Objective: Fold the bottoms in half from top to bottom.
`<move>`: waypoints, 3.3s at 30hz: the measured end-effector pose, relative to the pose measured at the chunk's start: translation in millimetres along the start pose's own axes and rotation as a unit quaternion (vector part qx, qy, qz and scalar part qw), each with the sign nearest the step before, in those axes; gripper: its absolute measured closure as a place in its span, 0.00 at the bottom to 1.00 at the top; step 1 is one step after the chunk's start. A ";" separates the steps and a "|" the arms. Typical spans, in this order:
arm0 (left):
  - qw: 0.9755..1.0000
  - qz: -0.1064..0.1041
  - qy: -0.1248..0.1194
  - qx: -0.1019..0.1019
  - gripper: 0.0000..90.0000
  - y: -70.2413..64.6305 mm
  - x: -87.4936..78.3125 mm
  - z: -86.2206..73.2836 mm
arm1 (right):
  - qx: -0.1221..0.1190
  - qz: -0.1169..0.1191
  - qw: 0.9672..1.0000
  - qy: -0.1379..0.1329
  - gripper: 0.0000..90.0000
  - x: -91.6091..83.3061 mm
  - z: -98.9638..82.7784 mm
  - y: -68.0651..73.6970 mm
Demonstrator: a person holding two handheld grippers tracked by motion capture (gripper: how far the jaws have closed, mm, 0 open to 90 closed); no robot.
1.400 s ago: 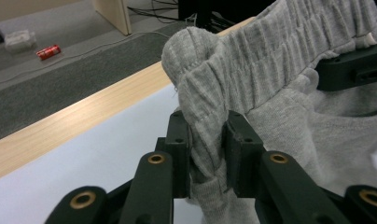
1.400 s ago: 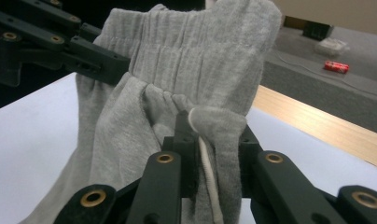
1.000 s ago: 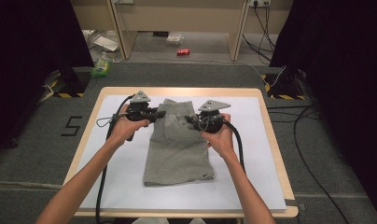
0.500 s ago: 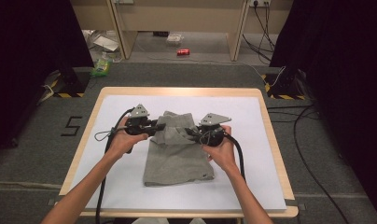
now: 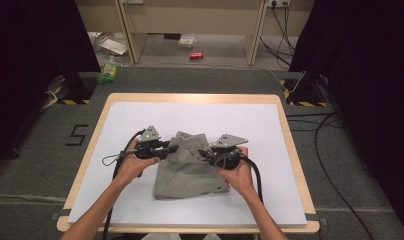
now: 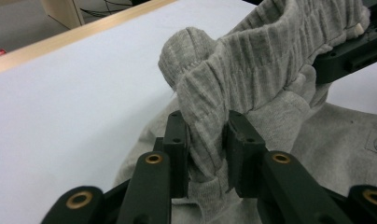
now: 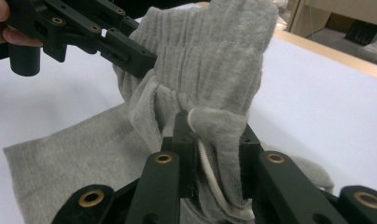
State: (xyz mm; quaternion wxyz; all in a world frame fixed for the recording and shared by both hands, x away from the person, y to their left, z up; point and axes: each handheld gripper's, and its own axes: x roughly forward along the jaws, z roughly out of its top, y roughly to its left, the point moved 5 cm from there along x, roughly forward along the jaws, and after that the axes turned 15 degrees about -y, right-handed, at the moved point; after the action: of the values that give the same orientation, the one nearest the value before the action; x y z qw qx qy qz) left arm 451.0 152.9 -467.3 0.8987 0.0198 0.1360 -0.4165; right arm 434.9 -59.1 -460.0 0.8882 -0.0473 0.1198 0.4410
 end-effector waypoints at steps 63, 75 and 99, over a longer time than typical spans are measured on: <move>0.991 -0.117 0.043 -0.039 0.51 -57.1 -52.3 -47.0 | 0.031 0.067 0.997 0.034 0.59 -53.5 -26.0 65.5; 0.990 -0.127 0.057 -0.036 0.50 -64.7 -56.7 -54.4 | 0.046 0.037 0.998 0.038 0.58 -19.9 -14.7 39.3; 0.998 -0.014 0.055 0.019 0.50 -48.8 -21.6 -40.0 | 0.023 0.107 0.991 0.083 0.80 -31.5 -49.7 86.5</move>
State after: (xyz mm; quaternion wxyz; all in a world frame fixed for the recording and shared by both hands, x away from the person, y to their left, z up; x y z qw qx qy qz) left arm 391.8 143.1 -496.4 0.8832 0.0576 0.1776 -0.4302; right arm 339.3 -40.5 -498.1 0.8236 -0.0506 0.2074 0.5255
